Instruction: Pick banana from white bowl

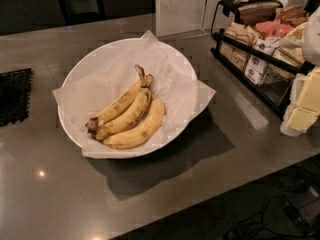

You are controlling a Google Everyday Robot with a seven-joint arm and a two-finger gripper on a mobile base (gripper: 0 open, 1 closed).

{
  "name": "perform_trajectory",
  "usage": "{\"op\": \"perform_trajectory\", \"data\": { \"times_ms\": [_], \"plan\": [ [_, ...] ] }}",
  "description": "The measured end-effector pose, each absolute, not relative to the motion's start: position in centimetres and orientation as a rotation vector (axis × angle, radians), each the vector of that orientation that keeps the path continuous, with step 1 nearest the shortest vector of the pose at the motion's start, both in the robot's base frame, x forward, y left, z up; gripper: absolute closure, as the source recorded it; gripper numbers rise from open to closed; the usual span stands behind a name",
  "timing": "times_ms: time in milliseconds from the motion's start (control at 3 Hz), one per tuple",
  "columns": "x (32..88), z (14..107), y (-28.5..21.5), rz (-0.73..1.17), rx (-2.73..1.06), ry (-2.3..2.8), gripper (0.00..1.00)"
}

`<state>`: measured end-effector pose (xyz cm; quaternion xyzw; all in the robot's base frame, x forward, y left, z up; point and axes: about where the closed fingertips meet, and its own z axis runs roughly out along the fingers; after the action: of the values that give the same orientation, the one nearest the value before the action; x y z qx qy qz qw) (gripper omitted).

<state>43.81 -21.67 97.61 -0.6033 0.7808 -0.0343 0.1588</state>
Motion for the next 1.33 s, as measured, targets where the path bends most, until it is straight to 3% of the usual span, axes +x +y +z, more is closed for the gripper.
{"op": "perform_trajectory", "data": {
  "times_ms": [667, 1333],
  "plan": [
    [43.5, 98.0, -20.9, -0.031, -1.73, 2.182, 0.0],
    [39.1, 104.6, -10.4, 0.146, -2.038, 1.602, 0.0]
  ]
}}
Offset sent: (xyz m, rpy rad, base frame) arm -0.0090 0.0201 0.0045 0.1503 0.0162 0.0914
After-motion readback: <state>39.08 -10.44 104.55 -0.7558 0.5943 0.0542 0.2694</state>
